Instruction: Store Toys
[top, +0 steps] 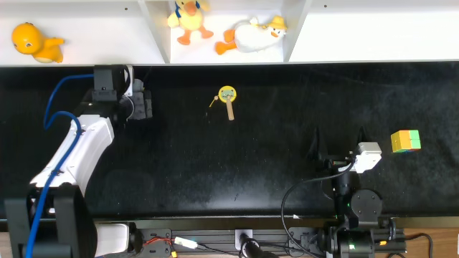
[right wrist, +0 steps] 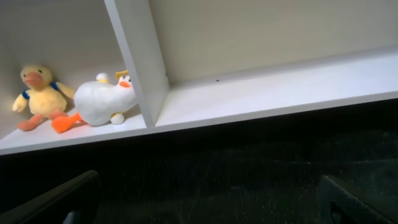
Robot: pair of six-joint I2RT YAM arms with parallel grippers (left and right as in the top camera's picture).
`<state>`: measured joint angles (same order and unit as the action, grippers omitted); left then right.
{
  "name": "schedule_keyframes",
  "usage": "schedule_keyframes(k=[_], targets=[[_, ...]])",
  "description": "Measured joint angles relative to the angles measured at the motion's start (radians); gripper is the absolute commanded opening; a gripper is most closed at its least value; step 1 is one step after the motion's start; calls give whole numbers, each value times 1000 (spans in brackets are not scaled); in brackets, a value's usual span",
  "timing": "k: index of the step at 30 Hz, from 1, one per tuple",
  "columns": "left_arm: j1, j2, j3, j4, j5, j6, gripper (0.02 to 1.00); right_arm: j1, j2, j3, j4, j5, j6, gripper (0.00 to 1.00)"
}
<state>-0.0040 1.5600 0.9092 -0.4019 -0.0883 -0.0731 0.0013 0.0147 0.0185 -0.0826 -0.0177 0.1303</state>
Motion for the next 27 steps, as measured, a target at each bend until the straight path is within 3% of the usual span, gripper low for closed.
schedule_keyframes(k=[7, 17, 27], targets=[[0, 8, 0, 28, 9, 0, 763, 0, 0, 0, -1, 0, 0, 996], [0, 29, 0, 30, 13, -3, 592, 0, 0, 0, 0, 0, 0, 996], [0, 29, 0, 35, 16, -3, 527, 0, 0, 0, -1, 0, 0, 996]])
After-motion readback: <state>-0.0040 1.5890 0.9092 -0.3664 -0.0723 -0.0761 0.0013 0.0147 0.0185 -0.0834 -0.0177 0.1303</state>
